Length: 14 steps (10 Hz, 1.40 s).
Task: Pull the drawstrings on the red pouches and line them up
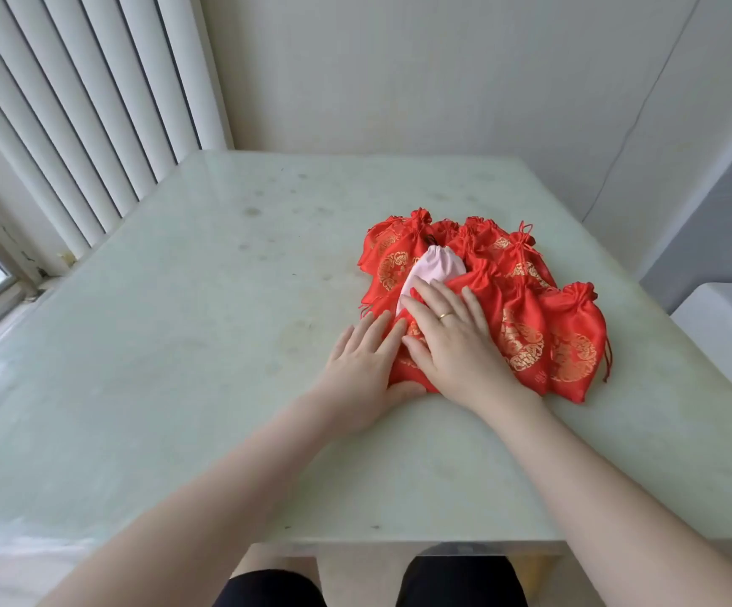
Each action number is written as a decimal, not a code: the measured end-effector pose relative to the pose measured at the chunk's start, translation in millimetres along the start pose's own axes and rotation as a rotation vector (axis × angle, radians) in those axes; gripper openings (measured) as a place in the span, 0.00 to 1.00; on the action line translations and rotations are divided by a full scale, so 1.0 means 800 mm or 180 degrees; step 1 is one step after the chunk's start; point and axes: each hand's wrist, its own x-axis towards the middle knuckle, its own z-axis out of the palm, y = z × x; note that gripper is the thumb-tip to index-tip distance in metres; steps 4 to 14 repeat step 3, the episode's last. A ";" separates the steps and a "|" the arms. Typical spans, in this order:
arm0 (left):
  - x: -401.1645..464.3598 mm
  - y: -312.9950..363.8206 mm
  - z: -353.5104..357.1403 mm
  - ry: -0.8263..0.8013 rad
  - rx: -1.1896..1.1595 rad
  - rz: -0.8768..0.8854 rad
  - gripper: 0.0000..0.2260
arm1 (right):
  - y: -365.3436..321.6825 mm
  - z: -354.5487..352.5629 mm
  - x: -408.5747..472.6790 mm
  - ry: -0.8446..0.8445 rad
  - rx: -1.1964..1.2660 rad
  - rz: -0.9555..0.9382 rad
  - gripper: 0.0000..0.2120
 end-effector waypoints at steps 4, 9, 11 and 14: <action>0.003 -0.011 -0.042 0.1085 -0.0035 0.0300 0.37 | 0.004 -0.029 0.016 0.0461 -0.0085 0.0076 0.34; 0.003 -0.011 -0.042 0.1085 -0.0035 0.0300 0.37 | 0.004 -0.029 0.016 0.0461 -0.0085 0.0076 0.34; 0.003 -0.011 -0.042 0.1085 -0.0035 0.0300 0.37 | 0.004 -0.029 0.016 0.0461 -0.0085 0.0076 0.34; 0.003 -0.011 -0.042 0.1085 -0.0035 0.0300 0.37 | 0.004 -0.029 0.016 0.0461 -0.0085 0.0076 0.34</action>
